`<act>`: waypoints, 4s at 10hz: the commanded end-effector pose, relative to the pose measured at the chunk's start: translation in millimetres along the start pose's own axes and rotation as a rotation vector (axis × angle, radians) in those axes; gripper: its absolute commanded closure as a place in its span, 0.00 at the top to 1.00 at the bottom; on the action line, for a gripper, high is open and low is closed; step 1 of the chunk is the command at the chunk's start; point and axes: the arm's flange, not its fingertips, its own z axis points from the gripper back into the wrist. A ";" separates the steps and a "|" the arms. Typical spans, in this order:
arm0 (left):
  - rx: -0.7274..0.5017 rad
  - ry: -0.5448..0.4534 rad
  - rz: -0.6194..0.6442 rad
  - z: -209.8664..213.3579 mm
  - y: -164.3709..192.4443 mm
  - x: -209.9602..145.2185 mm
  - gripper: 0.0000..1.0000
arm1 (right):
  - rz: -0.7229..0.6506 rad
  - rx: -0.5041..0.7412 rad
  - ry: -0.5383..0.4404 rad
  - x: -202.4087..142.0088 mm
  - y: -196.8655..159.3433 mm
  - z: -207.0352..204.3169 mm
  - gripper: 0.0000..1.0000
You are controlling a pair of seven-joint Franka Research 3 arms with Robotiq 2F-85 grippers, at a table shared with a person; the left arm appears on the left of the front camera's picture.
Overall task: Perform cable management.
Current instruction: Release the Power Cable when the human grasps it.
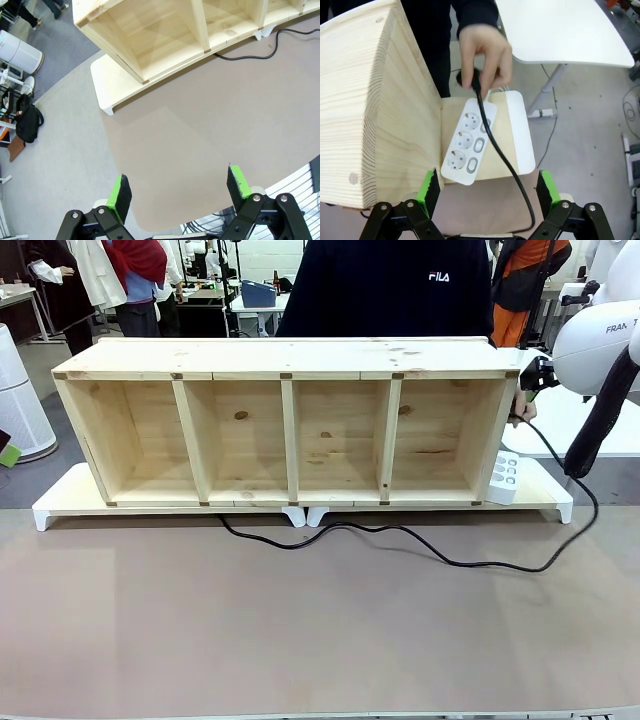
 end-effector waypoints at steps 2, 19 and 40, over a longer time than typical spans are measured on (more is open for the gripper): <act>-0.005 -0.001 0.000 0.0 0.2 -0.5 1.00 | -0.011 0.007 0.005 -0.4 0.4 -1.4 1.00; -0.005 -0.001 0.000 0.0 0.2 -0.5 1.00 | -0.011 0.007 0.005 -0.4 0.4 -1.4 1.00; -0.005 -0.001 0.000 0.0 0.2 -0.5 1.00 | -0.011 0.007 0.005 -0.4 0.4 -1.4 1.00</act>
